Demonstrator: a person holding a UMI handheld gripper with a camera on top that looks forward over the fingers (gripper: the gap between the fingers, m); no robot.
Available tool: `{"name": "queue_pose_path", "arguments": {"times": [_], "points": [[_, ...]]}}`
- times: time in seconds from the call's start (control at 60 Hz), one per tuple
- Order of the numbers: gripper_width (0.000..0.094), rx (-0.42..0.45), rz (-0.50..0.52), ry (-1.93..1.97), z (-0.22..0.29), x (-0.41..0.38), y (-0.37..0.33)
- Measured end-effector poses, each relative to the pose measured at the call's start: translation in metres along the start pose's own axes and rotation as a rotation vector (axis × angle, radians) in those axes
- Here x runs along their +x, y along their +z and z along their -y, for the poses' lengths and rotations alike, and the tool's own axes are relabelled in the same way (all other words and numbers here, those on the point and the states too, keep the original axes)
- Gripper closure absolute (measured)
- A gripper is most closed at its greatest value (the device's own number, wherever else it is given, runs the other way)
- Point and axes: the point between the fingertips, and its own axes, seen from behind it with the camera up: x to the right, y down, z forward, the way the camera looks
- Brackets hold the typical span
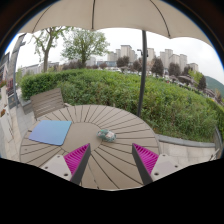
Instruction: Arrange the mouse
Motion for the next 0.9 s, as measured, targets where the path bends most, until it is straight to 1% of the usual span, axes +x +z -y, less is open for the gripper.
{"name": "queue_pose_path", "arguments": {"times": [0.133,0.383,0.6,0.667,0.733,0.9], "points": [[0.0085,-0.015,0.007,-0.005,-0.015,0.005,0.052],[0.0085,-0.059,0.062,-0.013,-0.030,0.007,0.137],[0.0083,-0.087,0.095,-0.038,-0.027,0.000,0.188],[0.0085,-0.103,0.091,-0.054,-0.027,0.000,0.203],[0.0084,-0.102,0.106,-0.045,-0.022,-0.003,0.215],[0.0089,-0.114,0.106,-0.044,-0.014,0.001,0.238]]}}
